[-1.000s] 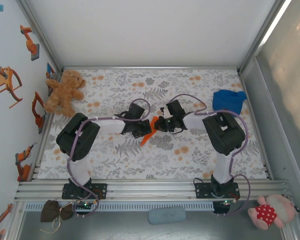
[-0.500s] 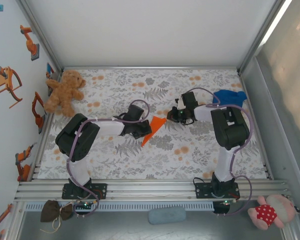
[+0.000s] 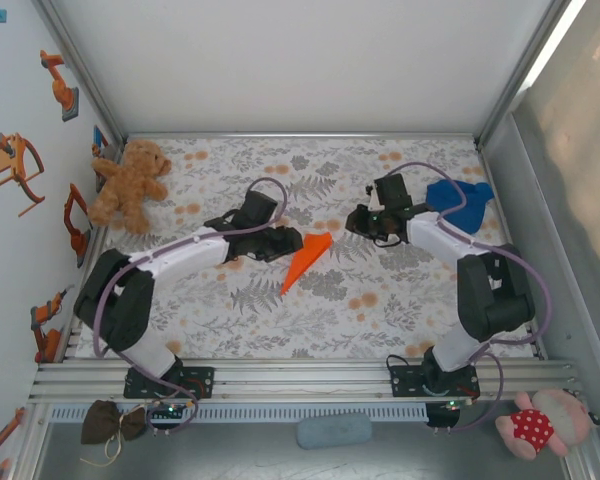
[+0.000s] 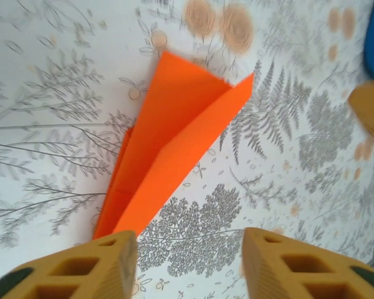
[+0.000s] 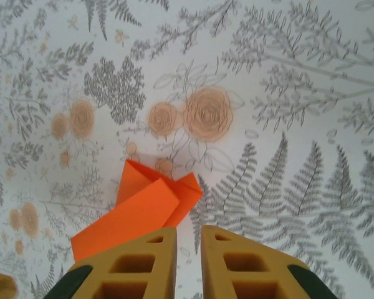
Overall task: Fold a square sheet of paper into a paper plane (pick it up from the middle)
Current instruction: Move the paper plane to the top-center of the table.
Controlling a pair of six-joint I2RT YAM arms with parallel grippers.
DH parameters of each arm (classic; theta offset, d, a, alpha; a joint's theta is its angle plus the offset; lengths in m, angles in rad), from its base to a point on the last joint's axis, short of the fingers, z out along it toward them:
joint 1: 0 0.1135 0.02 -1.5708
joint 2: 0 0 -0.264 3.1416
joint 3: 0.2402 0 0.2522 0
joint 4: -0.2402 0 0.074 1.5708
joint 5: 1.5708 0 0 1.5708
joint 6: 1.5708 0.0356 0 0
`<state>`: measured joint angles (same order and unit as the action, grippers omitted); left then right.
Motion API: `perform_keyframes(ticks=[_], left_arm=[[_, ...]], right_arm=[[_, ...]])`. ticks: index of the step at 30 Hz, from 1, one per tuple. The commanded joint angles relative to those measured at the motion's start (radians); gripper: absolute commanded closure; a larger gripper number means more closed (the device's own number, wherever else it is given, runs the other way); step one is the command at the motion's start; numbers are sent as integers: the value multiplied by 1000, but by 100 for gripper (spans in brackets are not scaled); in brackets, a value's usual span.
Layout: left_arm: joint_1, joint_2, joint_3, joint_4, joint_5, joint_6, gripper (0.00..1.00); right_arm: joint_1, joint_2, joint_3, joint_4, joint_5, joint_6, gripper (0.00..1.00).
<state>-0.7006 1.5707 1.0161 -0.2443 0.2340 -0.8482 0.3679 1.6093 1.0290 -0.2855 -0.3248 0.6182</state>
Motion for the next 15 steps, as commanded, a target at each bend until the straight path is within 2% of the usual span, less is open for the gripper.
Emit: perform_keyframes(ticks=[1,5,10,13,15], left_arm=[[42,-95,-77,-121,-102,30,44],[83,-227,-168,-176,-198,54,24],[121,-363,-256,-219,-287,85,5],[141,-417,-296,-232,-305,97,0],[153,-445,-318,-237,-309,100,3]], right_arm=[[83,-39,-10,-108,66,35,78],[223,-31,46,-158,157,107,63],[370,75,189,-271,323,205,43],[432,175,309,-371,412,241,38],[463,233,381,-442,470,261,37]])
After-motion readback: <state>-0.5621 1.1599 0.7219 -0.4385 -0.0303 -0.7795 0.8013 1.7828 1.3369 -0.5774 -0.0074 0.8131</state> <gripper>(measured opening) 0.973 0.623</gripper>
